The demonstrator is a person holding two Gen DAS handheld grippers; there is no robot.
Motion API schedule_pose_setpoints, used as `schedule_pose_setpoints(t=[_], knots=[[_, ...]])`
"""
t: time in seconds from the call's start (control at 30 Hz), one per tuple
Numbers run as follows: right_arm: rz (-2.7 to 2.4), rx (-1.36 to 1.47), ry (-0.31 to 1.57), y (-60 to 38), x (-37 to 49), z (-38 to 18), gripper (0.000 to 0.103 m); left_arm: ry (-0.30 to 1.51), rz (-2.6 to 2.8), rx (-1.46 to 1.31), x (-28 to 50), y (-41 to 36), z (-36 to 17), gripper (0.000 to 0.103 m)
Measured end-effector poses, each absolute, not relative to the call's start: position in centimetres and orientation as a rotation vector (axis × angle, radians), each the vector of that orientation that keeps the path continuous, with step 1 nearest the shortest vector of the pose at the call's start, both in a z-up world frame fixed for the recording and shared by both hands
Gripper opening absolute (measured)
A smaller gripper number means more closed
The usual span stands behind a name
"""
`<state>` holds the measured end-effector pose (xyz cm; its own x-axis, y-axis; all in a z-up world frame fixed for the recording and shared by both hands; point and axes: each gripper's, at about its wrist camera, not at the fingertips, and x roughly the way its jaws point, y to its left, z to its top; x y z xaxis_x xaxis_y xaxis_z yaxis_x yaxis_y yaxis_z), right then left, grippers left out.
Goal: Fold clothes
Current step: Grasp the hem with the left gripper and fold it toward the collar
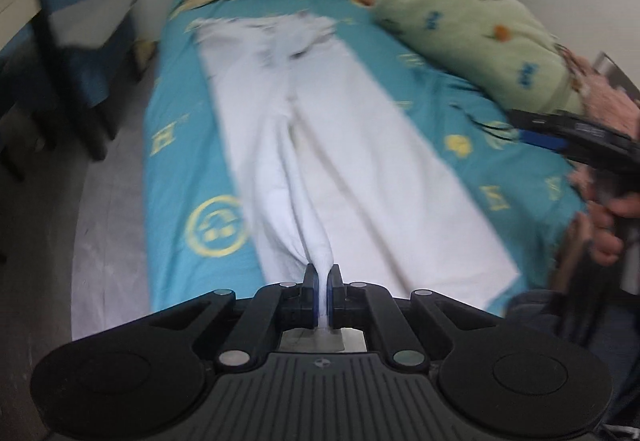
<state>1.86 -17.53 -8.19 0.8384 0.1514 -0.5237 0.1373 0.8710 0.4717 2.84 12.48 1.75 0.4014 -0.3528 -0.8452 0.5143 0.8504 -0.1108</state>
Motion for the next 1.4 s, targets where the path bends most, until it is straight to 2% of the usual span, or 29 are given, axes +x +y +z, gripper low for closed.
schedule_pose_setpoints(t=[0.17,0.23,0.27,0.33,0.37,0.4,0.43,0.5,0.67,0.93,0.97,1.0,1.03,1.07,1.1,1.13,1.17,1.2,1.23,1.4], knots=[[0.021,0.525,0.621,-18.2,1.7,-8.8,0.074,1.108,-0.600,0.176,0.6,6.2,-1.2,0.004],[0.048,0.558,0.660,-18.6,1.7,-9.5,0.074,1.183,-0.579,0.154,0.9,5.4,-3.9,0.006],[0.061,0.575,0.679,-18.8,1.6,-9.9,0.074,1.223,-0.568,0.130,1.5,5.4,-5.2,0.011],[0.101,0.640,0.751,-19.3,1.7,-11.2,0.074,1.278,-0.536,0.072,2.7,6.0,-7.0,0.030],[0.104,0.667,0.785,-19.5,1.6,-11.9,0.074,1.287,-0.513,0.037,3.2,6.6,-7.4,0.048],[0.107,0.694,0.819,-19.7,1.5,-12.6,0.074,1.296,-0.489,0.001,3.7,7.2,-7.7,0.059],[0.109,0.721,0.853,-19.8,1.4,-13.3,0.074,1.300,-0.465,-0.048,4.2,8.1,-7.8,0.063],[0.106,0.778,0.910,-20.1,1.3,-14.6,0.075,1.303,-0.407,-0.154,4.9,10.2,-8.0,0.080],[0.081,0.889,1.030,-20.2,1.4,-17.5,0.075,1.346,-0.181,-0.329,6.5,14.2,-9.9,0.083],[0.150,0.977,1.139,-19.2,0.7,-19.1,0.070,1.474,-0.099,-0.253,8.6,13.2,-13.6,0.085],[0.174,1.001,1.167,-18.7,0.3,-19.3,0.070,1.478,-0.117,-0.224,8.5,12.8,-13.5,0.079],[0.191,1.006,1.183,-18.3,0.0,-19.3,0.070,1.486,-0.132,-0.217,8.4,12.6,-13.3,0.067],[0.204,0.980,1.192,-17.7,0.0,-19.1,0.070,1.494,-0.147,-0.215,8.3,12.5,-13.2,0.061],[0.216,0.953,1.200,-17.2,-0.1,-18.9,0.067,1.502,-0.148,-0.223,8.2,12.7,-13.1,0.047],[0.228,0.923,1.220,-16.5,-0.1,-18.6,0.061,1.509,-0.153,-0.243,8.1,13.0,-12.9,0.028],[0.239,0.893,1.239,-15.8,-0.1,-18.4,0.055,1.516,-0.161,-0.264,8.0,13.3,-12.8,0.019],[0.260,0.858,1.252,-15.2,0.0,-17.9,0.041,1.519,-0.179,-0.294,8.1,13.7,-12.5,0.005],[0.280,0.824,1.264,-14.6,0.2,-17.4,0.012,1.514,-0.203,-0.326,8.3,14.1,-12.2,0.004],[0.300,0.789,1.276,-14.0,0.3,-16.9,0.004,1.491,-0.211,-0.360,8.6,14.7,-11.5,0.004],[0.328,0.678,1.127,-14.7,1.9,-10.0,0.004,1.281,-0.288,-0.628,8.1,17.7,-5.5,0.003]])
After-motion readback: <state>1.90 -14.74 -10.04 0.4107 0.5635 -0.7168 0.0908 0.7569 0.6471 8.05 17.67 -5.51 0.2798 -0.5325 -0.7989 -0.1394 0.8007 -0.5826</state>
